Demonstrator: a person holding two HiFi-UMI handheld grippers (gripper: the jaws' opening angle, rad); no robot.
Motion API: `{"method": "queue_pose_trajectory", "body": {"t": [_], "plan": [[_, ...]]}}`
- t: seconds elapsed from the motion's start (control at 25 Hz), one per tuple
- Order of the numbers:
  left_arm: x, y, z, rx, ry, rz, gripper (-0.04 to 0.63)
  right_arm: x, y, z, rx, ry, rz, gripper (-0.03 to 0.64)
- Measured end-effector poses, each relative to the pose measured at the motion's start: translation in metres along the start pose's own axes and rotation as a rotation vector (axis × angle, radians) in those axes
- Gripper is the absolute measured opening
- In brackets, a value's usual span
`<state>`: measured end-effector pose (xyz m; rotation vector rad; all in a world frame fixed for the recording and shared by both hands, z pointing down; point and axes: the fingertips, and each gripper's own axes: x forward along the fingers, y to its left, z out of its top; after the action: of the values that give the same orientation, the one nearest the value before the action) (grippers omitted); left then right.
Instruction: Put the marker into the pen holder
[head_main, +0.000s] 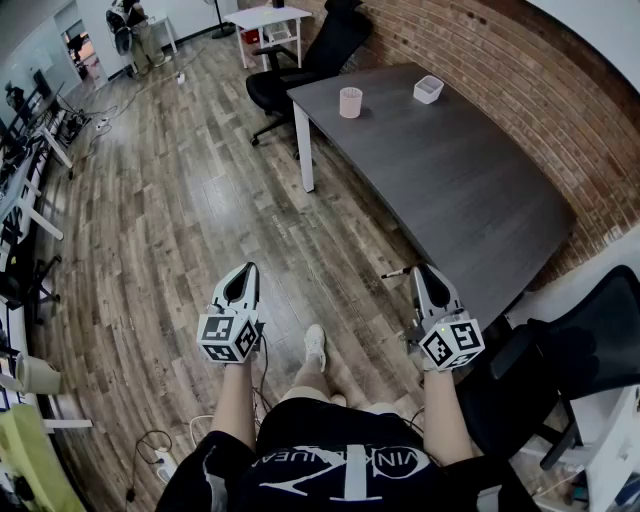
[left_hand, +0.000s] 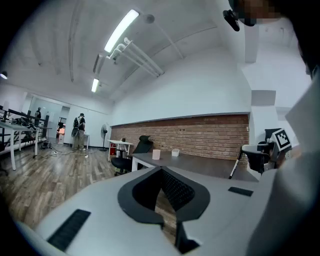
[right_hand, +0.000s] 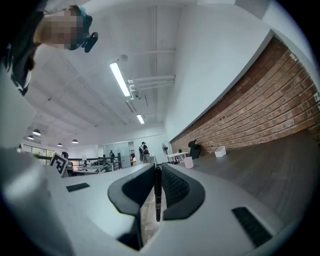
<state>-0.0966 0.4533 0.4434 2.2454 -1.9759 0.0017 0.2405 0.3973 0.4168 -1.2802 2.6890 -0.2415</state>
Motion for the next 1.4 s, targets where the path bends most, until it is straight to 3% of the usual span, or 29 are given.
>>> {"method": "queue_pose_trajectory", "body": {"t": [0.68,1.4], "plan": [[0.138,0.056,0.007,0.000,0.074,-0.030,0.015,0.138,-0.056,-0.003,0.037,0.026,-0.023,0.055],[0.267,0.132,0.014,-0.022,0.102,-0.095,0.015,0.262,-0.089,-0.012,0.070,0.043,-0.109,0.055]]}}
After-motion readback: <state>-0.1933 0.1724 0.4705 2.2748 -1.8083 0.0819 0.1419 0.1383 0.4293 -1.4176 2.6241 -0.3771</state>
